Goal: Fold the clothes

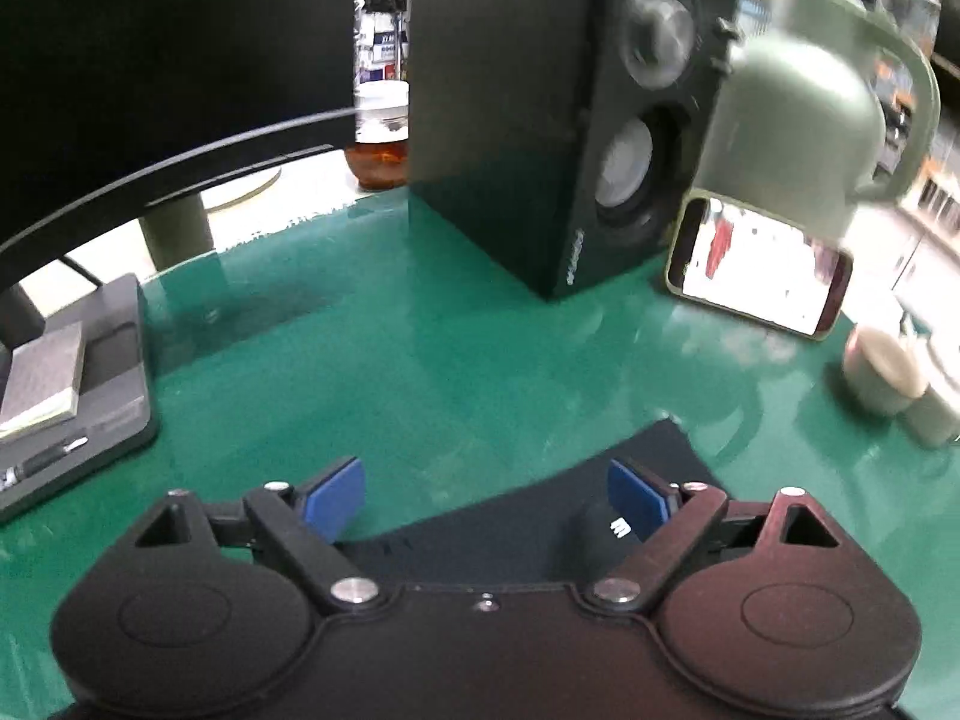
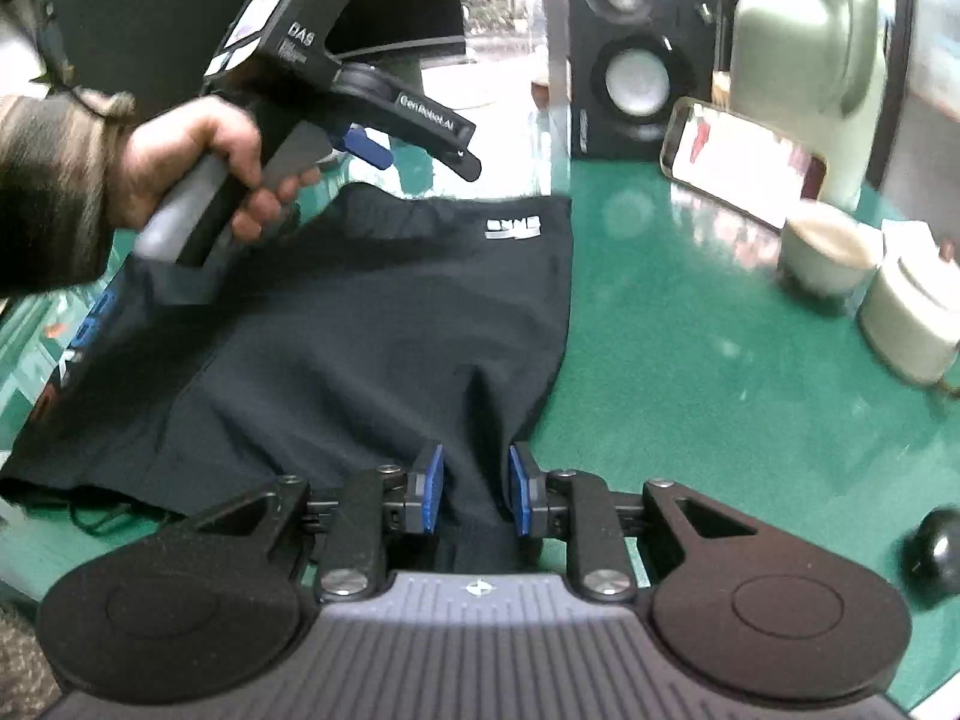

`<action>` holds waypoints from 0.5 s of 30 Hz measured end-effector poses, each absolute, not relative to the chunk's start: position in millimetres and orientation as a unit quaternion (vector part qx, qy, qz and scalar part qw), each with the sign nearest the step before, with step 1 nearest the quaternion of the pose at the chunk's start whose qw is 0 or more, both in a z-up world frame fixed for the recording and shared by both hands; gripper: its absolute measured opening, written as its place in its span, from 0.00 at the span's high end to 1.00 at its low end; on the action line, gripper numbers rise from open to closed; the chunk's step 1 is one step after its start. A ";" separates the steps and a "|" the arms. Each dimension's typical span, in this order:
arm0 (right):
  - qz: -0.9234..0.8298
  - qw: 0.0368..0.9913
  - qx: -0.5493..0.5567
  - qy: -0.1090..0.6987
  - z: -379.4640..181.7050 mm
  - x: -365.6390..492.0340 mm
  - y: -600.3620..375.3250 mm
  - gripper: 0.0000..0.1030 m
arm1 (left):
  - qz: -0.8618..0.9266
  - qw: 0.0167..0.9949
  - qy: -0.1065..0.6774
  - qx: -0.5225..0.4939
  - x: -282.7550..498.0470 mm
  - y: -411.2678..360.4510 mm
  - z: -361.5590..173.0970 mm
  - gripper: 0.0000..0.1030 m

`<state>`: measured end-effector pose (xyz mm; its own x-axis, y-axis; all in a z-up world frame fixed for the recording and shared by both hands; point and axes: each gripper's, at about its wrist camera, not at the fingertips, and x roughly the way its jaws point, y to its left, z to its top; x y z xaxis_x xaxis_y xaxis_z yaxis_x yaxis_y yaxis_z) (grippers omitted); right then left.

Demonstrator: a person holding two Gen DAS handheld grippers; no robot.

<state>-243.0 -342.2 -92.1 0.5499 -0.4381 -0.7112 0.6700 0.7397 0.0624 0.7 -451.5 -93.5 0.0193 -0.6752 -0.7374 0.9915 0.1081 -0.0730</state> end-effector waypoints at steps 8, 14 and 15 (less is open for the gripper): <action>-0.331 0.872 0.121 0.340 -76.1 -241.3 -326.5 0.67 | -0.683 0.597 0.275 0.318 -65.7 -464.0 -98.9 0.32; -0.299 0.891 0.169 0.295 -67.2 -257.3 -320.9 0.47 | -0.697 0.560 0.254 0.369 -92.8 -472.7 -116.4 0.31; -0.259 0.899 0.192 0.296 -71.7 -253.4 -321.0 0.50 | -0.698 0.560 0.254 0.367 -94.1 -472.7 -118.1 0.29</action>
